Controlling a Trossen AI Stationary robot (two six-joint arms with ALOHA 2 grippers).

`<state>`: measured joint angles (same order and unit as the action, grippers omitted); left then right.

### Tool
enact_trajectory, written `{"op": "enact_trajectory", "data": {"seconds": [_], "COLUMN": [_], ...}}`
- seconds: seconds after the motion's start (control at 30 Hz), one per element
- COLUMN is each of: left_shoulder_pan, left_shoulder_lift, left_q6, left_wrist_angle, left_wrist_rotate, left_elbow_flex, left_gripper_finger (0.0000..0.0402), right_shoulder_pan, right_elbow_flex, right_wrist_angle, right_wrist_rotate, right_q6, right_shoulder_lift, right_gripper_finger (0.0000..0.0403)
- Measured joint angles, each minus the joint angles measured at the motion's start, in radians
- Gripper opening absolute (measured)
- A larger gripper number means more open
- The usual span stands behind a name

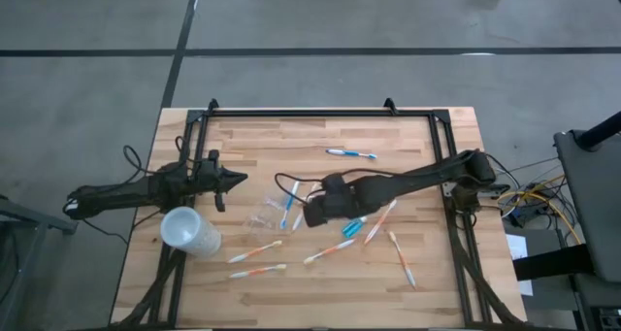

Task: Pick & Place toothbrushing station
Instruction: Put the left mouthwash bottle into the transparent organizer

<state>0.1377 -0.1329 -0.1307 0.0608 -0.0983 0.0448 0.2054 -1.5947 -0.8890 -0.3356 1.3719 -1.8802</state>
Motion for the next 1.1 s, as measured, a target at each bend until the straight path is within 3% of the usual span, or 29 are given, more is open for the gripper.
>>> {"op": "enact_trajectory", "data": {"seconds": [0.53, 0.93, 1.1], "left_shoulder_pan": [0.000, 0.000, 0.000], "left_shoulder_lift": [0.000, -0.001, -0.001], "left_q6": [0.000, 0.000, 0.000], "left_wrist_angle": [0.001, 0.001, 0.000], "left_wrist_rotate": [0.001, 0.000, 0.000], "left_elbow_flex": [0.000, 0.000, 0.000], "left_gripper_finger": [0.0014, 0.0014, 0.0014], "right_shoulder_pan": [0.085, 0.125, 0.132], "right_elbow_flex": [0.001, 0.033, 0.116], "right_wrist_angle": [0.136, 0.335, 0.480], "right_wrist_rotate": [-0.341, -0.477, -0.472], "right_q6": [-0.283, -0.597, -0.652], "right_shoulder_lift": [0.183, 0.212, 0.234], "right_gripper_finger": [0.0080, 0.0076, 0.0078]}}
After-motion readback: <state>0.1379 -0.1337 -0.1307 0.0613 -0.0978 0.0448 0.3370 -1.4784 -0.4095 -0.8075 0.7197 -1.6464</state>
